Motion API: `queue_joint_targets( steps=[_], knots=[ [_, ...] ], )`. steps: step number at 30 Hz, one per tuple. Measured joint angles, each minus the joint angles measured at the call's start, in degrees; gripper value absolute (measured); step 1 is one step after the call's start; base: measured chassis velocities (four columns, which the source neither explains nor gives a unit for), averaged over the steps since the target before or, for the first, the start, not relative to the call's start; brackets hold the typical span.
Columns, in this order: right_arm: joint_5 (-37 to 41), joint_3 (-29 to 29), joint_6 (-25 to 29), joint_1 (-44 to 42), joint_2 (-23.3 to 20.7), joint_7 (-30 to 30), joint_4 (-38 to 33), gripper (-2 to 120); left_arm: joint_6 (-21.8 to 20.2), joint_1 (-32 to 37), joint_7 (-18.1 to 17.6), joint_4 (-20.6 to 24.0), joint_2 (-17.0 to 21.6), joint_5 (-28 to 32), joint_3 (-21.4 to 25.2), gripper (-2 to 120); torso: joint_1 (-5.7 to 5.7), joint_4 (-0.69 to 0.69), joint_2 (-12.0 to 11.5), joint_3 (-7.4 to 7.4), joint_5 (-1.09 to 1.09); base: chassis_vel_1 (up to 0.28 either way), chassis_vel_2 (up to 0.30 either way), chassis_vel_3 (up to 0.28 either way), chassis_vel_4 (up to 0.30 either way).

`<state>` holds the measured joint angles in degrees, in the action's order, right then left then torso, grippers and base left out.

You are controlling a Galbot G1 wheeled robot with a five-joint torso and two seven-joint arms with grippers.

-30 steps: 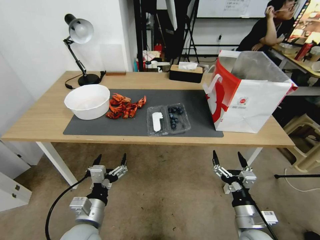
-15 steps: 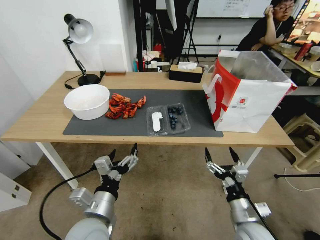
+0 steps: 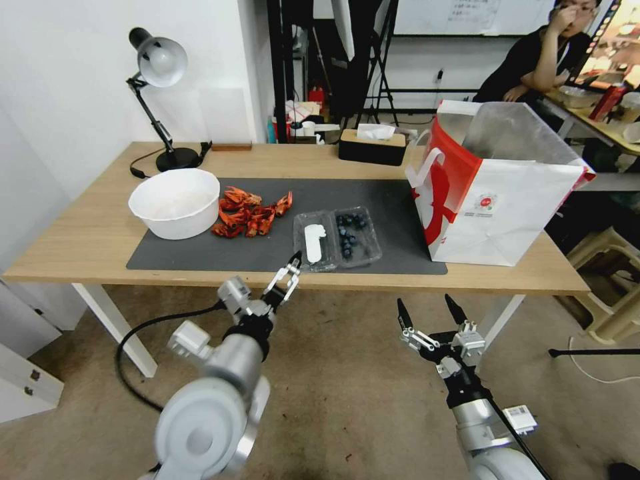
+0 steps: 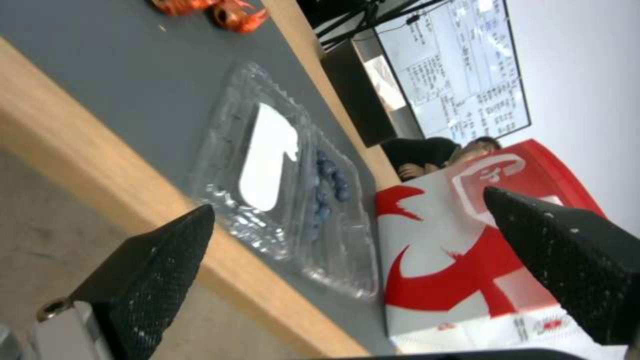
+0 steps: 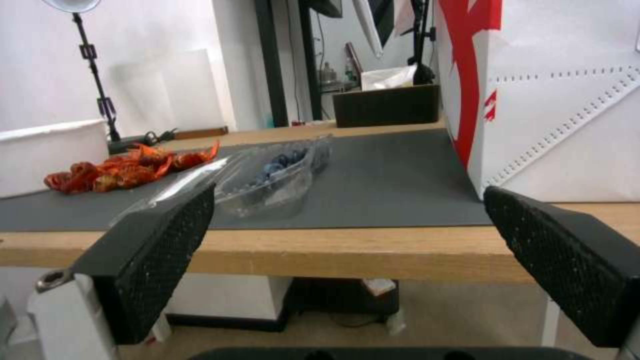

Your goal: Close the takeout container lid, then place the container into the takeout bag.

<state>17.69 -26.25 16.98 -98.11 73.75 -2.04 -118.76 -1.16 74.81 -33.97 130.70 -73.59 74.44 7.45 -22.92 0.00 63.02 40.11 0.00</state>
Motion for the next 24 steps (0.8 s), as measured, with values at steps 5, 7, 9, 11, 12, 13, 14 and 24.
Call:
queue_joint_targets(
  steps=[5, 7, 9, 11, 12, 13, 14, 24],
  knots=[
    [-1.0, 0.1, -0.2, -0.2, 0.4, 0.0, 0.3, 100, 0.9, -5.3, -2.3, -3.5, -0.1, 1.5, -4.2, 100, 0.0, 0.0, 0.0, 0.0, 0.0, 0.0, 0.0, 0.0, 0.0],
    [-1.4, 0.1, -0.2, -0.6, 0.6, -0.2, 0.4, 100, 0.9, -7.6, -3.8, -4.8, -0.3, 1.8, -5.9, 100, 0.0, 0.0, 0.0, 0.0, 0.0, 0.0, 0.0, 0.0, 0.0],
    [-1.6, 0.1, -0.2, -0.8, 0.7, -0.2, 0.4, 100, 1.0, -8.7, -4.5, -5.5, -0.4, 1.9, -6.8, 100, 0.0, 0.0, 0.0, 0.0, 0.0, 0.0, 0.0, 0.0, 0.0],
    [-2.0, 0.1, -0.2, -1.1, 0.9, -0.3, 0.6, 100, 1.3, -10.5, -4.8, -6.7, -0.7, 2.6, -7.7, 100, 0.0, -0.01, 0.0, 0.0, 0.01, 0.0, 0.0, 0.0, 0.0],
    [-2.0, 0.1, -0.2, -1.1, 0.9, -0.3, 0.6, 100, 1.3, -10.5, -4.8, -6.7, -0.7, 2.6, -7.7, 100, 0.0, -0.01, 0.0, 0.0, 0.01, 0.0, 0.0, 0.0, 0.0],
    [-2.2, 0.2, -0.2, -1.2, 1.1, -0.3, 0.7, 100, 1.3, -11.2, -4.9, -7.3, -0.8, 3.1, -8.0, 100, 0.0, 0.0, 0.0, 0.0, 0.01, 0.0, 0.0, 0.0, 0.0],
    [-2.4, 0.2, -0.2, -1.3, 1.3, -0.4, 0.7, 100, 1.2, -12.1, -4.9, -8.0, -0.9, 3.4, -8.4, 100, 0.0, 0.0, 0.0, 0.0, 0.01, 0.0, 0.0, 0.0, 0.0],
    [-2.8, 0.3, -0.1, -1.8, 1.9, -0.7, 1.2, 100, 0.3, -14.4, -5.7, -11.0, -1.9, 4.0, -10.2, 100, 0.0, 0.0, 0.0, 0.0, 0.0, 0.0, 0.0, 0.0, 0.0]
  ],
)
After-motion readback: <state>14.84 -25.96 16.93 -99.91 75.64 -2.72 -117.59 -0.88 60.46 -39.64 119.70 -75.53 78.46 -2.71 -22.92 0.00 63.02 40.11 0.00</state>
